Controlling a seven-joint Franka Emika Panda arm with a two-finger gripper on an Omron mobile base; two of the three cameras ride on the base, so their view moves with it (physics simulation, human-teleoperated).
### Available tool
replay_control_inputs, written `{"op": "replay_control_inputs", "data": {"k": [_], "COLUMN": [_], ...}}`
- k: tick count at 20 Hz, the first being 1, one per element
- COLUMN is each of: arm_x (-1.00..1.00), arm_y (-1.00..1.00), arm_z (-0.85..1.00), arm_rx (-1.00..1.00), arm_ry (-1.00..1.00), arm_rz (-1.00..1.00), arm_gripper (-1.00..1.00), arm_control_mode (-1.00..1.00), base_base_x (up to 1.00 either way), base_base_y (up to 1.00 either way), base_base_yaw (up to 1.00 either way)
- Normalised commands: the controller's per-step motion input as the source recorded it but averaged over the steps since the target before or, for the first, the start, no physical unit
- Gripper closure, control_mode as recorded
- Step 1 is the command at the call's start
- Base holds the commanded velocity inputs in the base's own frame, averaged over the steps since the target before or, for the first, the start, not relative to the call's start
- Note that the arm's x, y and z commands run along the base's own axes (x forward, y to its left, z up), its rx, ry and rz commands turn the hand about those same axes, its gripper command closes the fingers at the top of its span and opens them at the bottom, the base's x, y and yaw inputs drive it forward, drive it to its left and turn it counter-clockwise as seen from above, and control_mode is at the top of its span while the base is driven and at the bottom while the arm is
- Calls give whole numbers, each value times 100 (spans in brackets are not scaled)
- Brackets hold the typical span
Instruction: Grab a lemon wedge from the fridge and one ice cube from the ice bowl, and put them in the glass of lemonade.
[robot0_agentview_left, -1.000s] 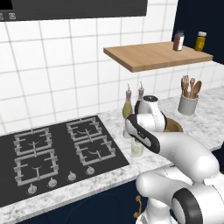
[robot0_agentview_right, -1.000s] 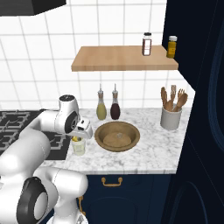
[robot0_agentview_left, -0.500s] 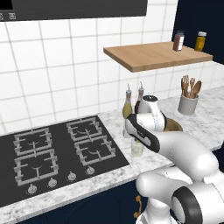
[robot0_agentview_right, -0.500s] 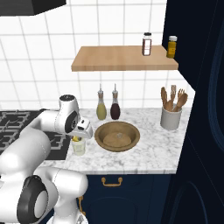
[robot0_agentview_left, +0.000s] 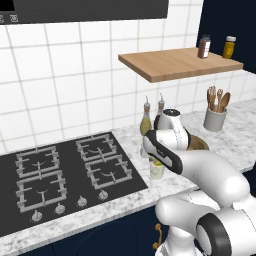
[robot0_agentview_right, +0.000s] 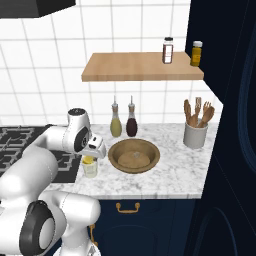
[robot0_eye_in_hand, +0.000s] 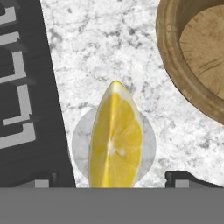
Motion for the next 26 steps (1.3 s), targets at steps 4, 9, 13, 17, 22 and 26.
{"op": "replay_control_inputs", "data": {"k": [4,9,13,17,22,26], "arm_x": [-25,-46,-67,-81,-80,-67], "arm_y": [-14,-12,-1,0,0,-3], "arm_z": [0,1,1,10,77,100], "arm_rx": [0,0,1,3,0,-2], "arm_ry": [0,-1,-3,-6,-7,0], "arm_rz": [0,0,0,0,5,10], "arm_gripper": [-100,-100,-100,-100,-100,-100], "arm_control_mode": [-100,-100,-100,-100,-100,-100], "base_base_x": [0,0,0,0,0,0], "base_base_y": [0,0,0,0,0,0], "base_base_yaw": [0,0,0,0,0,0]}}
